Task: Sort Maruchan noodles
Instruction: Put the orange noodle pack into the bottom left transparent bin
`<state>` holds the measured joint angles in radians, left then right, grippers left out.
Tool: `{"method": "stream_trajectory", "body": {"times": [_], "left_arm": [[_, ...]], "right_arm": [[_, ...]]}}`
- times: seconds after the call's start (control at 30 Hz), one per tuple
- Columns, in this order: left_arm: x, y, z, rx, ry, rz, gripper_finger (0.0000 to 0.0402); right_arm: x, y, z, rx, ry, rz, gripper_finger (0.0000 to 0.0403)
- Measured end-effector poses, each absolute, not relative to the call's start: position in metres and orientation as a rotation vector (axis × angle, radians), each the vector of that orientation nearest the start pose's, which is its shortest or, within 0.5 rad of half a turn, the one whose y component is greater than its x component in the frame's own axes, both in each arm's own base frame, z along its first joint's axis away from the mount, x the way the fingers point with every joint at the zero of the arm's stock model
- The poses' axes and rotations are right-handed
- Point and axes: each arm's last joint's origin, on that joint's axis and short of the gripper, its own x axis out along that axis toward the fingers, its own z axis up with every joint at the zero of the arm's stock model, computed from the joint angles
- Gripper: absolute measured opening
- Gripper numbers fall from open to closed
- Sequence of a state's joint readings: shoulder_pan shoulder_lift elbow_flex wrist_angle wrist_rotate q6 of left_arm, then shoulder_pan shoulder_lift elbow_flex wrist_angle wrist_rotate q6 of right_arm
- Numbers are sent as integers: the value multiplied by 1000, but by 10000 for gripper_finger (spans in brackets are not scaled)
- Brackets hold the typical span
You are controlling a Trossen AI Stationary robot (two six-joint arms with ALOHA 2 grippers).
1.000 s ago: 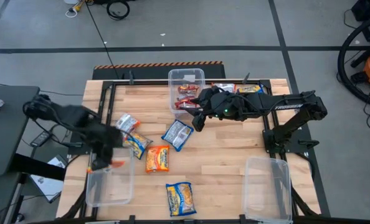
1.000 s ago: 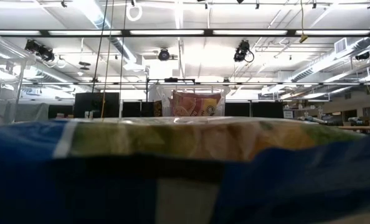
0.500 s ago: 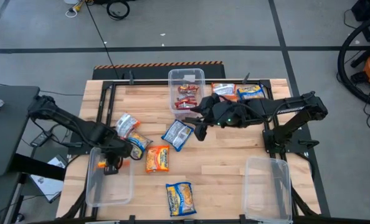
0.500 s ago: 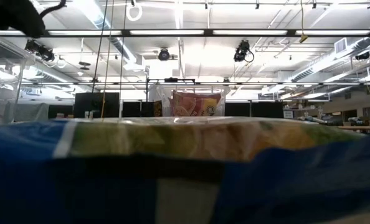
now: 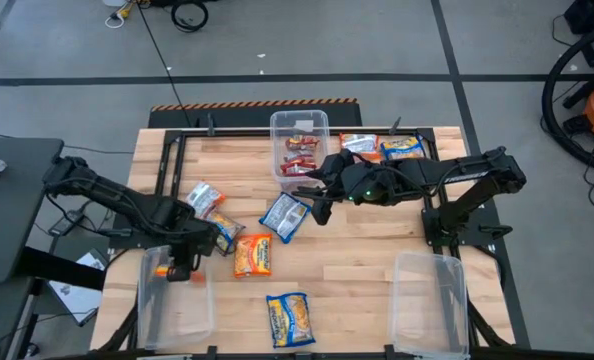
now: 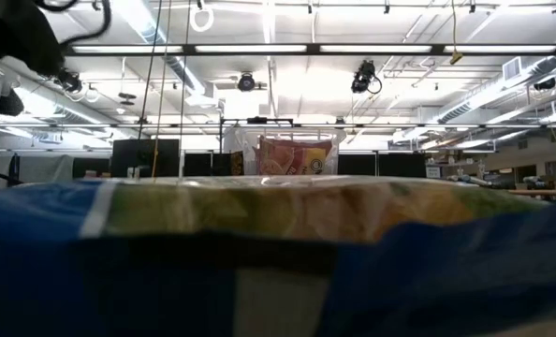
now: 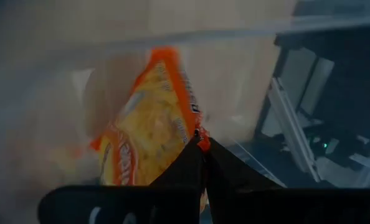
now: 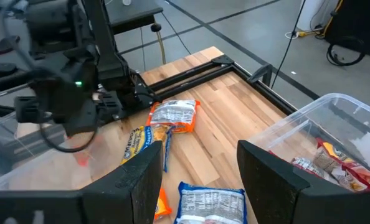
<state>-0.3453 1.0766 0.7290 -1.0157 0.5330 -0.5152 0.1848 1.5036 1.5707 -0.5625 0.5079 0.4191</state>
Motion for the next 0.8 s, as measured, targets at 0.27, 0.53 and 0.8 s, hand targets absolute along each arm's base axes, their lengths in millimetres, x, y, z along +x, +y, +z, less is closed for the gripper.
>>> {"method": "stream_trajectory", "body": {"times": [0.27, 0.53, 0.8], "left_arm": [[155, -55, 210, -550, 1559, -227, 39], [155, -55, 217, -574, 1563, -204, 104], [157, -63, 240, -425, 1499, -111, 88]], "right_arm": [[322, 46, 400, 250, 384, -407, 210], [322, 46, 400, 249, 384, -405, 210], [322, 46, 400, 246, 385, -404, 210]]}}
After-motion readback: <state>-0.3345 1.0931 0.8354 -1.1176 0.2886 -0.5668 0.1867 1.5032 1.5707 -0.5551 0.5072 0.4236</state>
